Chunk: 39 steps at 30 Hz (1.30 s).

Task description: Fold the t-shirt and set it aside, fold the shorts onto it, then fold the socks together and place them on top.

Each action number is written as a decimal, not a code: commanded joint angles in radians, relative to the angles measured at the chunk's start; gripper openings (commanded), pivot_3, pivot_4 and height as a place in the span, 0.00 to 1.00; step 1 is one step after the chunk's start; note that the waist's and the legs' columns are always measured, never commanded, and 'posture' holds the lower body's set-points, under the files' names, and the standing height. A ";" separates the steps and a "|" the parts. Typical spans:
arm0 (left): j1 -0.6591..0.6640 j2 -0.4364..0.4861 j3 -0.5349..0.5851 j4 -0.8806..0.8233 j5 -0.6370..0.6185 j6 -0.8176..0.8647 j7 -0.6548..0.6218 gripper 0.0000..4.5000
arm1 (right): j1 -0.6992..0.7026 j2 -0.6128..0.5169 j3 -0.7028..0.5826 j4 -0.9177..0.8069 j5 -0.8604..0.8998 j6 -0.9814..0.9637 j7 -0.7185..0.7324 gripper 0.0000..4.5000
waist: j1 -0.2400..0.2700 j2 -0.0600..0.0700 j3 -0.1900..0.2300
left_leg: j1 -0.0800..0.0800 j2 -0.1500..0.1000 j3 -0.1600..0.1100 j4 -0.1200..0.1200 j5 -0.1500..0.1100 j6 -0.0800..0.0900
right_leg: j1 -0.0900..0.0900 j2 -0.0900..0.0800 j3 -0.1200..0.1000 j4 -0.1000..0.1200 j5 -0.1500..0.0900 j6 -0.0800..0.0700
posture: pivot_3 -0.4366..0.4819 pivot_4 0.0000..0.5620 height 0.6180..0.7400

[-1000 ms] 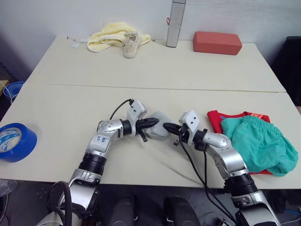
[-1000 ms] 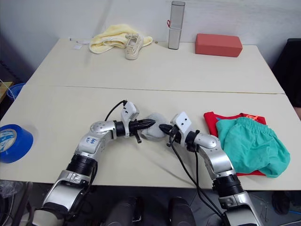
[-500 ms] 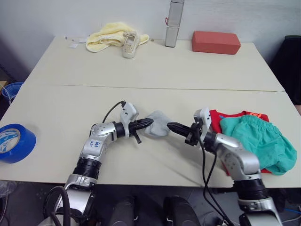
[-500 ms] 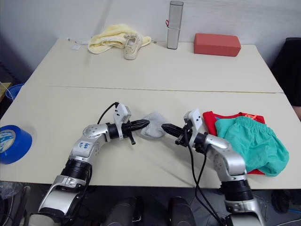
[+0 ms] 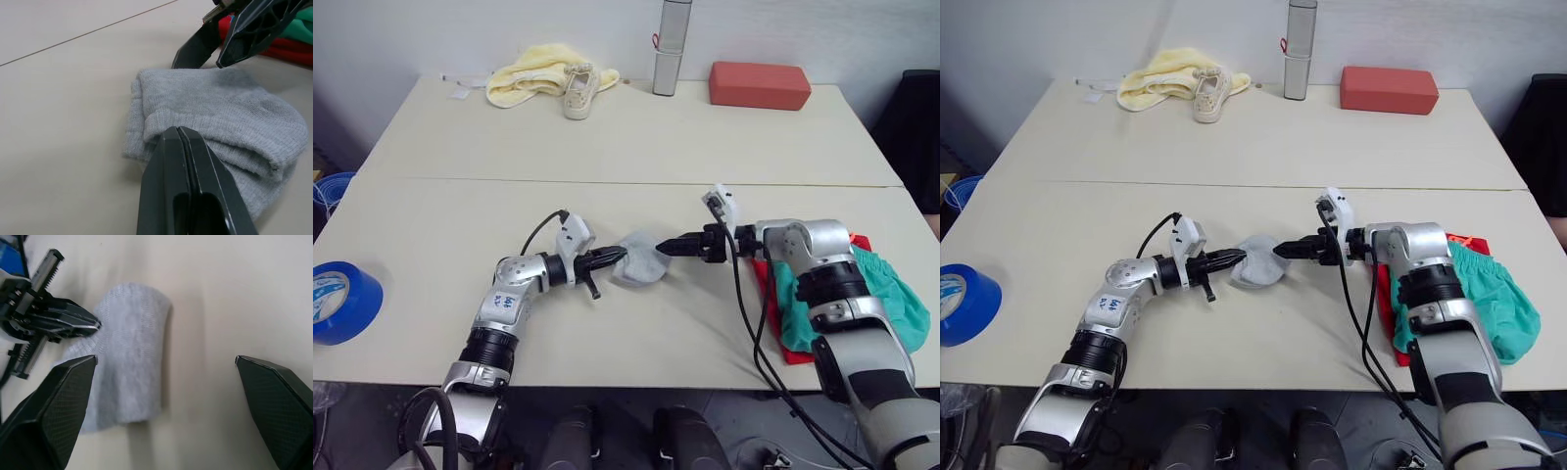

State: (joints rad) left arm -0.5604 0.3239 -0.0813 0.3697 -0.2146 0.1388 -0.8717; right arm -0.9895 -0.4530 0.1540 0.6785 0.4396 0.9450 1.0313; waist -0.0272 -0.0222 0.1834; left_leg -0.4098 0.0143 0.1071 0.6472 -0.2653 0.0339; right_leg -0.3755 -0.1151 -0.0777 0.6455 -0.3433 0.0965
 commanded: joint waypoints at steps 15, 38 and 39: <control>0.036 0.018 -0.005 -0.031 0.026 -0.046 -0.001 0.00 | -0.125 0.121 0.055 0.235 -0.120 0.033 0.255 0.78 | -0.004 0.000 0.000 | 0.000 0.000 0.000 0.000 0.000 -0.001 | 0.000 0.000 0.000 0.001 0.000 0.000 | 0.48 0.27 1.00; 0.176 0.151 0.096 -0.538 -0.321 0.163 -0.227 0.68 | 0.320 0.050 -1.004 -0.906 0.522 0.669 -0.388 0.01 | 0.004 0.002 0.001 | -0.005 0.000 -0.006 -0.002 -0.002 -0.002 | 0.000 -0.001 -0.003 -0.005 0.000 0.000 | 0.48 0.27 1.00; 0.183 0.154 0.085 -0.548 -0.330 0.160 -0.253 0.74 | 0.338 0.061 -1.067 -0.948 0.585 0.669 -0.465 0.01 | 0.004 0.002 0.001 | -0.005 0.000 -0.007 -0.003 -0.002 -0.002 | 0.000 -0.001 -0.004 -0.007 0.000 0.000 | 0.48 0.27 1.00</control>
State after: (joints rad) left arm -0.3834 0.4741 0.0199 -0.1234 -0.5076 0.3180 -1.0745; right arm -0.6644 -0.4015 -0.7984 -0.1769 0.9063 1.6042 0.6821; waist -0.0232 -0.0198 0.1848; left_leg -0.4149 0.0143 0.1004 0.6437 -0.2673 0.0323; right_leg -0.3758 -0.1161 -0.0813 0.6375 -0.3432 0.0963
